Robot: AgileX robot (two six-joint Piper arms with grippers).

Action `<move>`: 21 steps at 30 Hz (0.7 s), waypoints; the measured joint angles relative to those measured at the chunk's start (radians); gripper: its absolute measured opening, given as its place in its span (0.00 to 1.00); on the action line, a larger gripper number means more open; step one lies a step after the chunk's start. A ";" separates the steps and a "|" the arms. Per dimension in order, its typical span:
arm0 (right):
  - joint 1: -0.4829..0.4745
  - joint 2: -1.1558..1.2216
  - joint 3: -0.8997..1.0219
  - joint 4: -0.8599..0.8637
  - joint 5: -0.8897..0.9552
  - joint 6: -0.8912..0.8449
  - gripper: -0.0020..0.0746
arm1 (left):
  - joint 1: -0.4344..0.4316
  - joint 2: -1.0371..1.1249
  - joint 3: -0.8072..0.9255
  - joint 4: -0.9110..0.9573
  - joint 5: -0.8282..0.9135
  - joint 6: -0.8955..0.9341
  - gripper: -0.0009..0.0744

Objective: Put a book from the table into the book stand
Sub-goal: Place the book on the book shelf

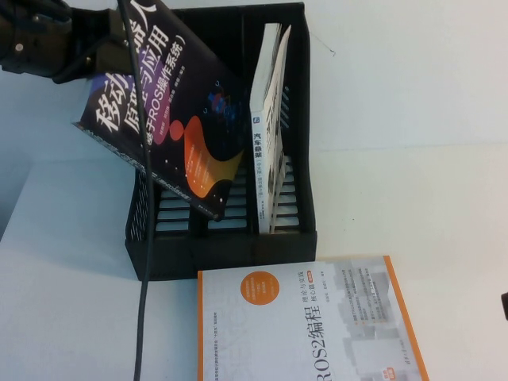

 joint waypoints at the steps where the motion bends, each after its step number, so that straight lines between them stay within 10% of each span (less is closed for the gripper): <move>1: 0.000 0.000 0.000 0.000 -0.006 0.000 0.02 | -0.002 0.008 -0.002 0.000 -0.003 -0.001 0.16; 21: 0.000 0.000 0.000 -0.004 -0.032 0.004 0.02 | -0.008 0.030 -0.102 0.180 0.122 -0.067 0.16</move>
